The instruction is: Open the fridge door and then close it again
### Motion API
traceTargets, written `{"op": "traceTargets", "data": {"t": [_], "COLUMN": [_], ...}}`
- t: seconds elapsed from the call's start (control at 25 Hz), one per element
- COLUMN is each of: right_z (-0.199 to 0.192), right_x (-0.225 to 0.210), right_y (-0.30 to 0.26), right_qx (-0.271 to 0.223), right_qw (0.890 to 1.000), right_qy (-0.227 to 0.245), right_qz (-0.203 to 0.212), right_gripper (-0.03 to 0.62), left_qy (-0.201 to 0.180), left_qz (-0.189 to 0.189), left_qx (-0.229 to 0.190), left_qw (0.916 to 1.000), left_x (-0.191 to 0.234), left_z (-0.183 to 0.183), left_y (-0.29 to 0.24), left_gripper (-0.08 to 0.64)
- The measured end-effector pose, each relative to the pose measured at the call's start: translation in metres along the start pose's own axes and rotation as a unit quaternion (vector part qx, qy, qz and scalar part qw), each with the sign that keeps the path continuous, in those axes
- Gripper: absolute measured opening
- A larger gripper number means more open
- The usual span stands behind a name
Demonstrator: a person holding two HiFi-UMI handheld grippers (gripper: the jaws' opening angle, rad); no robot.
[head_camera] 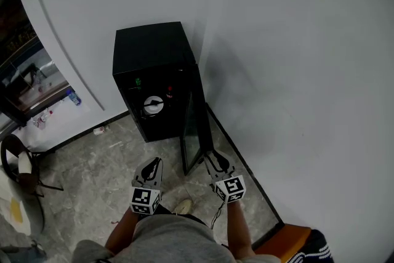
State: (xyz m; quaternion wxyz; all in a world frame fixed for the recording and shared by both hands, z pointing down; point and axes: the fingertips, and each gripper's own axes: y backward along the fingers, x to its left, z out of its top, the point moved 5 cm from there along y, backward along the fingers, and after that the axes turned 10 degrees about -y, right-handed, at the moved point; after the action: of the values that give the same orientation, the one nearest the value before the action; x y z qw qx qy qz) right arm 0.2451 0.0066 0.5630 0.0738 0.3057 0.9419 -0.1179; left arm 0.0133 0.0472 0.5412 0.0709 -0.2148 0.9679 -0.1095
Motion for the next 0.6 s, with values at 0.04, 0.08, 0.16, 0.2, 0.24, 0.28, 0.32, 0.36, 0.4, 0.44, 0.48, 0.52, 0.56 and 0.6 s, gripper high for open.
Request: {"op": "traceTargets", "data": {"t": [0.04,0.08,0.16,0.2,0.24,0.28,0.32,0.36,0.4,0.44,0.48,0.52,0.56,0.6], "right_z": [0.000,-0.001,-0.001,-0.001,-0.001,-0.001,-0.001,0.000,0.000,0.000,-0.001,-0.001,-0.001,-0.001], "right_x": [0.002,0.005,0.009,0.012,0.014,0.016,0.018,0.019,0.021,0.023,0.025,0.028,0.030,0.033], "right_y": [-0.002,-0.004,-0.007,-0.009,-0.011,-0.012,-0.014,-0.016,-0.017,-0.018,-0.019,-0.020,-0.022,-0.024], "right_qx": [0.000,0.000,0.000,0.001,0.002,0.004,0.006,0.008,0.009,0.010,0.011,0.012,0.013,0.014], "right_qw": [1.000,1.000,1.000,1.000,1.000,1.000,1.000,1.000,1.000,0.999,0.999,0.999,0.999,0.999], "right_qy": [-0.001,-0.003,-0.007,-0.008,-0.007,-0.004,-0.001,0.002,0.003,0.004,0.003,0.003,0.003,0.004], "right_qz": [0.003,0.007,0.014,0.017,0.020,0.023,0.025,0.028,0.030,0.032,0.035,0.038,0.041,0.044], "right_gripper": [0.138,0.140,0.140,0.140,0.140,0.140,0.140,0.140,0.140,0.140,0.140,0.140,0.140,0.140], "left_qy": [0.000,-0.001,0.000,0.000,-0.001,-0.001,-0.001,0.000,0.000,0.001,0.001,0.002,0.003,0.003], "left_qz": [0.001,0.003,0.004,0.005,0.006,0.007,0.009,0.011,0.013,0.016,0.017,0.019,0.021,0.023], "left_qx": [0.001,0.001,0.003,0.003,0.003,0.003,0.002,0.002,0.002,0.002,0.002,0.003,0.004,0.005], "left_qw": [1.0000,1.0000,1.0000,1.0000,1.0000,1.0000,1.0000,0.9999,0.9999,0.9999,0.9998,0.9998,0.9998,0.9997], "left_x": [0.002,0.003,0.006,0.007,0.009,0.010,0.012,0.013,0.014,0.016,0.017,0.018,0.020,0.022], "left_z": [-0.001,-0.001,-0.003,-0.004,-0.004,-0.004,-0.004,-0.003,-0.003,-0.004,-0.004,-0.005,-0.006,-0.007], "left_y": [0.001,0.001,0.002,0.002,0.003,0.003,0.003,0.003,0.004,0.005,0.006,0.007,0.009,0.010], "left_gripper": [0.026,0.026,0.026,0.026,0.026,0.026,0.026,0.026,0.026,0.026,0.026,0.026,0.026,0.026]}}
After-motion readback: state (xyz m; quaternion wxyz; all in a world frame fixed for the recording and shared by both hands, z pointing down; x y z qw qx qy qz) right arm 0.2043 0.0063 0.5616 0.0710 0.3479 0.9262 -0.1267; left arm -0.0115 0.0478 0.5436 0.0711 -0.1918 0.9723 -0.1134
